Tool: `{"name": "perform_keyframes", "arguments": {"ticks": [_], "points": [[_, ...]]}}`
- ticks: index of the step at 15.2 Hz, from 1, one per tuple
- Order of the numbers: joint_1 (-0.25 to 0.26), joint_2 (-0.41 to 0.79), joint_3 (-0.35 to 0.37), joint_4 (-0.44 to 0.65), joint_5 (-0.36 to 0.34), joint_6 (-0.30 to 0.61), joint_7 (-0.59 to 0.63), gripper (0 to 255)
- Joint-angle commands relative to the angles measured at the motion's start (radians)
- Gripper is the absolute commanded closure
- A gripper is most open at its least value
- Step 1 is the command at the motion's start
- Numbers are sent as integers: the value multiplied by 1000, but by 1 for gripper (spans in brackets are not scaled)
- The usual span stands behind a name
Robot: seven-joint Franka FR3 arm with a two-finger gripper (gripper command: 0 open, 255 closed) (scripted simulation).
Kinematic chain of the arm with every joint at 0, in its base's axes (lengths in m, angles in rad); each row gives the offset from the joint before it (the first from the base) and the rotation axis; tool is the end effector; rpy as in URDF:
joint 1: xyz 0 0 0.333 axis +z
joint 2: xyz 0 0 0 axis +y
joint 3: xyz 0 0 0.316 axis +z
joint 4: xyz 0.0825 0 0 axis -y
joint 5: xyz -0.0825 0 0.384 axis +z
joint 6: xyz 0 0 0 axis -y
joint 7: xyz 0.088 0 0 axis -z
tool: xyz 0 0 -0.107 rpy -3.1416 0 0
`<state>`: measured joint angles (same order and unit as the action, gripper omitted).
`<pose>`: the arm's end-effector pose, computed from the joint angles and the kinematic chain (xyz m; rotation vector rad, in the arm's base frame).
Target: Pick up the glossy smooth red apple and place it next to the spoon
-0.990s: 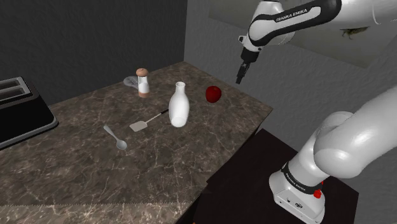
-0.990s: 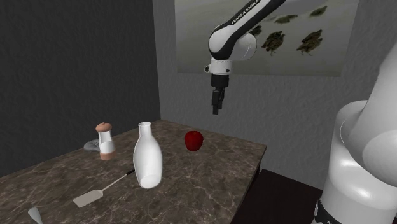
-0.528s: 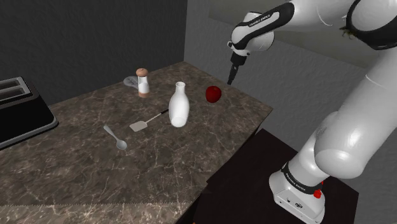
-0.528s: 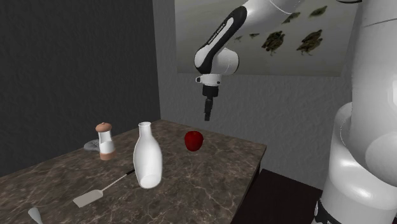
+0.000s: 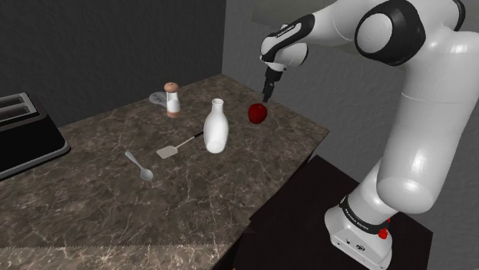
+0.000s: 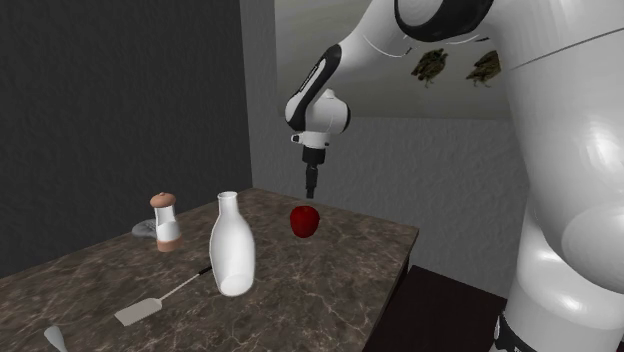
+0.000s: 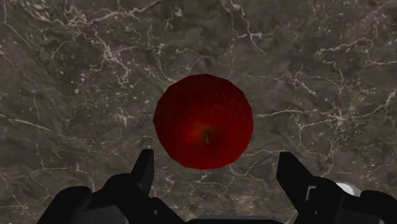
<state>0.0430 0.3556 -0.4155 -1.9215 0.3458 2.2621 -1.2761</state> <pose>0.5861 -0.2053 0.3232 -2.8785 -1.0669 -0.1717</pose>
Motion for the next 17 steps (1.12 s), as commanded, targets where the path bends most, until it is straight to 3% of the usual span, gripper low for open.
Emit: {"name": "perform_keyframes", "arguments": {"ticks": [1, 6, 14, 15, 17], "points": [[-7, 28, 10, 11, 18, 14, -19, 0], [-15, 77, 29, 3, 51, 67, -39, 0], [-15, 77, 29, 3, 51, 67, -39, 0], [-15, 77, 29, 3, 51, 67, -39, 255], [-15, 77, 29, 3, 51, 67, -39, 255]]}}
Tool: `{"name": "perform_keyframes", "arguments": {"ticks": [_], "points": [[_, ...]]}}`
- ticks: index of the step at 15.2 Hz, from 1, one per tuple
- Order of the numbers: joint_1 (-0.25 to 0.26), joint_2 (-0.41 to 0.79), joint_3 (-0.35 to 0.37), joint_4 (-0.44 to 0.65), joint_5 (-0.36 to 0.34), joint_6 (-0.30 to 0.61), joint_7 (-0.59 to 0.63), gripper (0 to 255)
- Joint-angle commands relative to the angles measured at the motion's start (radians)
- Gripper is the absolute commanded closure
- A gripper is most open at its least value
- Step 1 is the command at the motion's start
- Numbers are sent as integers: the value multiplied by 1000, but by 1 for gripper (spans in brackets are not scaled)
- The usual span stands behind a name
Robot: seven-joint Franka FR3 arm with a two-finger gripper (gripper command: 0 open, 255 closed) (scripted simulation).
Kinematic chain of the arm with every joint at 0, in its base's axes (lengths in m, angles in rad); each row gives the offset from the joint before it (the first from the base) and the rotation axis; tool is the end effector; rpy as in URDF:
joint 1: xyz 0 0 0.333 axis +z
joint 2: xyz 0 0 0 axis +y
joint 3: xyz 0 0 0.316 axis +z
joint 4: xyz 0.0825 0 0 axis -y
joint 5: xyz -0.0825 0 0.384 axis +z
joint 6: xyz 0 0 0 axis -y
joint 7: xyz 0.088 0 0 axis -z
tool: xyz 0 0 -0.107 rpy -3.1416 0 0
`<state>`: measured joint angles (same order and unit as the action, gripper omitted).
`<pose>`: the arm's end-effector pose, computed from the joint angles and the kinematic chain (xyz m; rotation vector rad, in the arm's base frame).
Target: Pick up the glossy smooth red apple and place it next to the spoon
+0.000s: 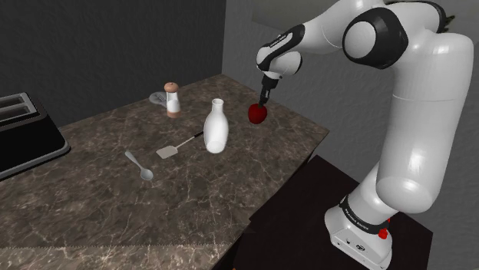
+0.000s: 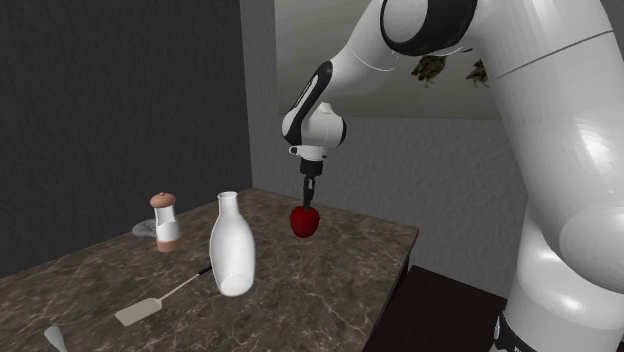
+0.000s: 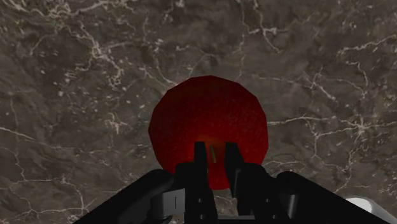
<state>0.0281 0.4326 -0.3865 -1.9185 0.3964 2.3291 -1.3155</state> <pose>0.5932 -0.2017 0.2832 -2.8714 -1.0803 -0.1757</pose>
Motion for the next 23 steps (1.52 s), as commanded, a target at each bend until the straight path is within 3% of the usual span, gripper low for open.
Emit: {"name": "perform_keyframes", "arguments": {"ticks": [1, 7, 23], "points": [[0, 0, 0, 0, 0, 0, 0, 255], [0, 0, 0, 0, 0, 0, 0, 255], [26, -121, -40, 58, -88, -162, 73, 255]]}}
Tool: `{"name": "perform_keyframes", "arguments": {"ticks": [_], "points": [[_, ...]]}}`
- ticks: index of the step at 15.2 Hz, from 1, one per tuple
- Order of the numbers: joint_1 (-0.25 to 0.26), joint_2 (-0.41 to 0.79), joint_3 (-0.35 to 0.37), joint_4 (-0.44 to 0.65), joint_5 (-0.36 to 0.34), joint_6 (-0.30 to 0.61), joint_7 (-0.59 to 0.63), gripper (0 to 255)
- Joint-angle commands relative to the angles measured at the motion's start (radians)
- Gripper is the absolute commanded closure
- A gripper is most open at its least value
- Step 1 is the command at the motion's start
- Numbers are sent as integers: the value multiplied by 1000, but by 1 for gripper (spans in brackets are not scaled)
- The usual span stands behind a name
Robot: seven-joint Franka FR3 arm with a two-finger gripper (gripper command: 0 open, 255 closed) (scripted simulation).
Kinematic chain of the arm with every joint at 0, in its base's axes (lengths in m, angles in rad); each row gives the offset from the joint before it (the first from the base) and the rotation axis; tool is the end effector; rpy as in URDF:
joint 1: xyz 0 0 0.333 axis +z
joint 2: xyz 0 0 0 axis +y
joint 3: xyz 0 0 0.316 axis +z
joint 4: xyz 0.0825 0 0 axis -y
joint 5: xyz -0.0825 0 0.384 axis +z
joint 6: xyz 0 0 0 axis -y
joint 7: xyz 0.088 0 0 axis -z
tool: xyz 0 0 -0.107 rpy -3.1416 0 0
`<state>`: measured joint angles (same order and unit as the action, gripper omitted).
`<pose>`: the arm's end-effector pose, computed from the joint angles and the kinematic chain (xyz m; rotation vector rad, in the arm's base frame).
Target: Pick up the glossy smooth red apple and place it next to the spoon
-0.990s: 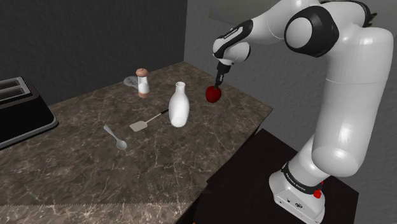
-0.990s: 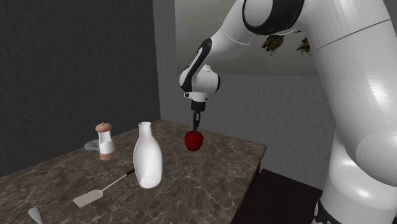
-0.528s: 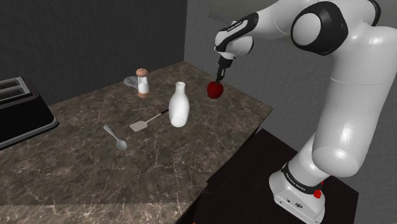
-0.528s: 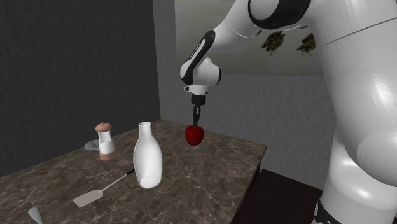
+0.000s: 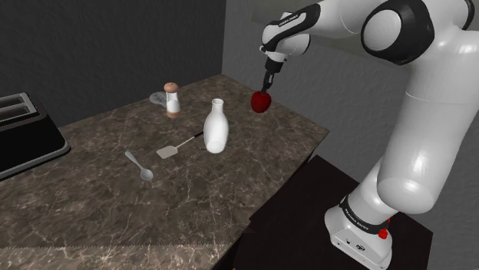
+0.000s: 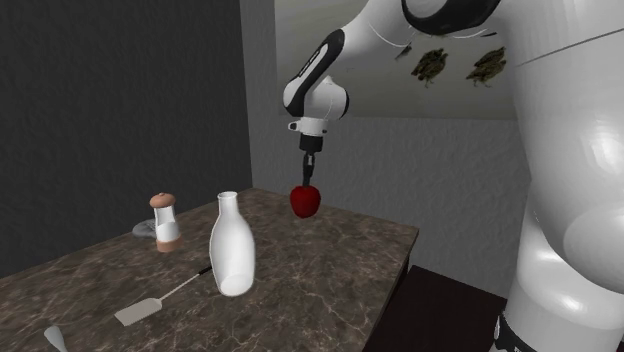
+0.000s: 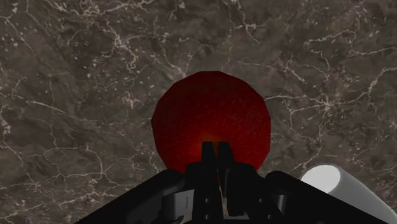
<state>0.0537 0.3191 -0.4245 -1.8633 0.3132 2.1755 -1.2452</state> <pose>0.5940 -0.2012 0.3631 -2.8714 -1.0804 -0.1761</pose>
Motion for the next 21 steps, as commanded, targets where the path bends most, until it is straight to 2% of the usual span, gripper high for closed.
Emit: {"name": "perform_keyframes", "arguments": {"ticks": [1, 20, 21], "points": [[2, -13, -4, 8, -9, -20, 7, 255], [9, -94, -23, 151, -72, -230, 67, 255], [27, -114, -17, 126, -82, -219, 91, 255]]}}
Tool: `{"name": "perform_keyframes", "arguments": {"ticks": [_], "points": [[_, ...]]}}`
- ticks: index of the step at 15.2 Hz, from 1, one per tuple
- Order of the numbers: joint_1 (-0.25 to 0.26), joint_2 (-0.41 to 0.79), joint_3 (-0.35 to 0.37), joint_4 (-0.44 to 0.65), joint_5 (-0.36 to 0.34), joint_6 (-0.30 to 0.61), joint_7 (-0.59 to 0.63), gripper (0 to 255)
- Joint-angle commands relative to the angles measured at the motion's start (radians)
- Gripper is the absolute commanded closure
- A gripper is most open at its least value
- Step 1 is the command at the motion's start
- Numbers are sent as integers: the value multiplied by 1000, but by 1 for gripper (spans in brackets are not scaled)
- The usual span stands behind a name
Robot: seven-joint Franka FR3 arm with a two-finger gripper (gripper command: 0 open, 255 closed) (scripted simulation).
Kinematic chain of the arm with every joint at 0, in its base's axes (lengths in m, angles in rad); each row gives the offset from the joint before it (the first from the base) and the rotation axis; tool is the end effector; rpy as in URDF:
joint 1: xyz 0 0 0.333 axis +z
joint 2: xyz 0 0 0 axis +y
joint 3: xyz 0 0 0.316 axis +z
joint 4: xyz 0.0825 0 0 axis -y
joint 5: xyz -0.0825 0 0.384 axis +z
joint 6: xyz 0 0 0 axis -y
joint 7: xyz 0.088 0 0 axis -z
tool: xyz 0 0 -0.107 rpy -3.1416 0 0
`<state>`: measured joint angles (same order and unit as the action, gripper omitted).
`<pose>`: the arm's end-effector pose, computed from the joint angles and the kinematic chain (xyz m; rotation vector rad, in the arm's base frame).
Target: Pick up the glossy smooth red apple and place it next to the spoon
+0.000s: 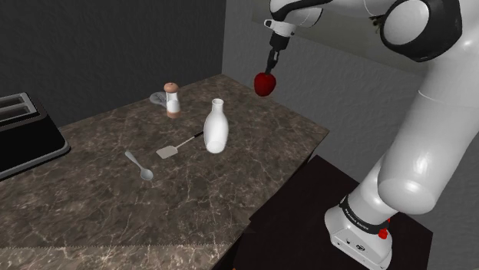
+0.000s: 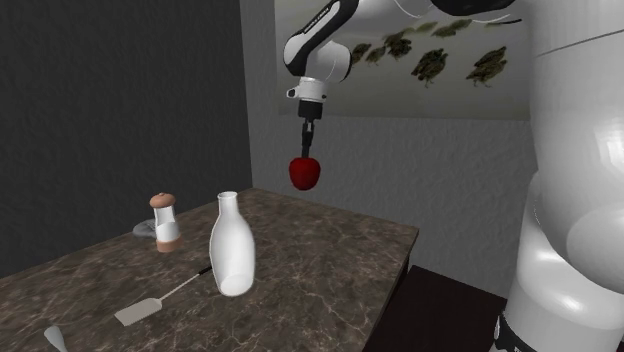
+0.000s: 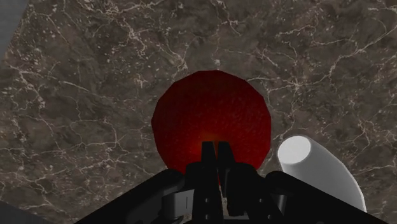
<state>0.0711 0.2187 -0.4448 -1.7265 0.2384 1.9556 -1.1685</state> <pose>0.5929 -0.1960 0.4665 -2.8715 -1.0802 -0.1759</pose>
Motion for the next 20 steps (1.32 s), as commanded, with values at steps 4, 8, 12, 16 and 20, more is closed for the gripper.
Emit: {"name": "perform_keyframes", "arguments": {"ticks": [4, 8, 12, 16, 20], "points": [[77, -84, 34, -98, -45, 40, 115, 255], [135, -138, 72, -164, -76, 70, 217, 255], [189, -176, 114, -211, -99, 94, 319, 255], [239, -198, 160, -238, -115, 112, 420, 255], [287, -204, 206, -247, -127, 125, 519, 255]]}}
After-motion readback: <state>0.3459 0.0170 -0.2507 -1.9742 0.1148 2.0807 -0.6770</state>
